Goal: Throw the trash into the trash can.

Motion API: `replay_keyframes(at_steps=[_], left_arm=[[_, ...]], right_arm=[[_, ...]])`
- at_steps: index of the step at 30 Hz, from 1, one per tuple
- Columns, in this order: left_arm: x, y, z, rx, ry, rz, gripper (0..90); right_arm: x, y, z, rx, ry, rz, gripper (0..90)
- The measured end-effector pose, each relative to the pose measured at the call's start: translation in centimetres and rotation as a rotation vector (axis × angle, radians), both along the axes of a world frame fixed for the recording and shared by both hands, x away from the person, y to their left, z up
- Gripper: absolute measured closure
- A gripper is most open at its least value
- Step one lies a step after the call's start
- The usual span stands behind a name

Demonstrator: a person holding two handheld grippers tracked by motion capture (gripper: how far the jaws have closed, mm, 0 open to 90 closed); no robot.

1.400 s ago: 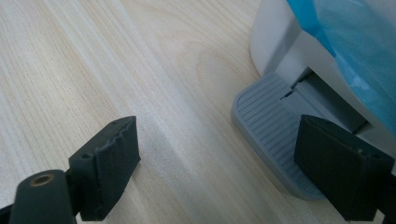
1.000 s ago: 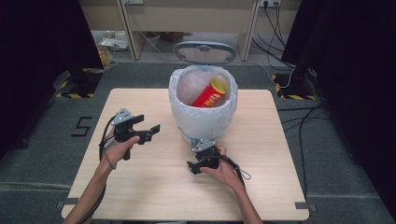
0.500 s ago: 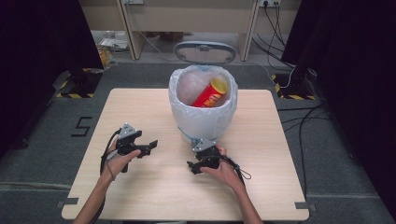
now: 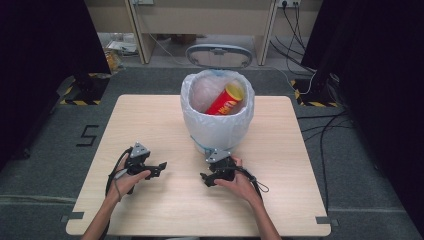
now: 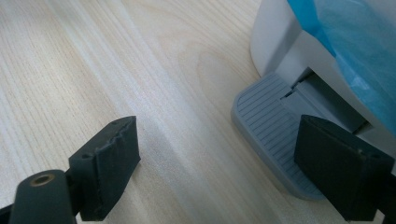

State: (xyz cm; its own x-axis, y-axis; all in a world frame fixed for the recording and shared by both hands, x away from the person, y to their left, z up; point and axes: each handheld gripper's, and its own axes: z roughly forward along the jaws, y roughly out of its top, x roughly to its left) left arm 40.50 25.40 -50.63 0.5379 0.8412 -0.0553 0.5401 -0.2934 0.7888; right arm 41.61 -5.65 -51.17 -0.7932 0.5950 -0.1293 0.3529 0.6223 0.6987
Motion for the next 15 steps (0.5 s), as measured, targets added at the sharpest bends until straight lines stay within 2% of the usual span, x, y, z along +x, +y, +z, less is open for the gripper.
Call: replay_keyframes(at_steps=[4, 8, 9, 15], left_arm=[[-0.4, 0.1, -0.6, 0.015, 0.02, -0.008, 15.3], [-0.5, 0.2, -1.6, 0.056, 0.057, -0.028, 15.2], [-0.6, 0.2, -1.8, 0.061, 0.034, -0.033, 14.0], [-0.5, 0.3, -1.8, 0.064, 0.037, -0.043, 12.6]], right_arm=[[0.0, 0.0, 0.0, 0.004, 0.003, 0.0, 14.5], [0.0, -0.1, 0.0, 0.006, 0.0, 0.0, 14.5], [0.0, 0.0, 0.0, 0.002, -0.003, -0.001, 14.5], [0.0, 0.0, 0.0, 0.004, -0.003, -0.005, 14.5]])
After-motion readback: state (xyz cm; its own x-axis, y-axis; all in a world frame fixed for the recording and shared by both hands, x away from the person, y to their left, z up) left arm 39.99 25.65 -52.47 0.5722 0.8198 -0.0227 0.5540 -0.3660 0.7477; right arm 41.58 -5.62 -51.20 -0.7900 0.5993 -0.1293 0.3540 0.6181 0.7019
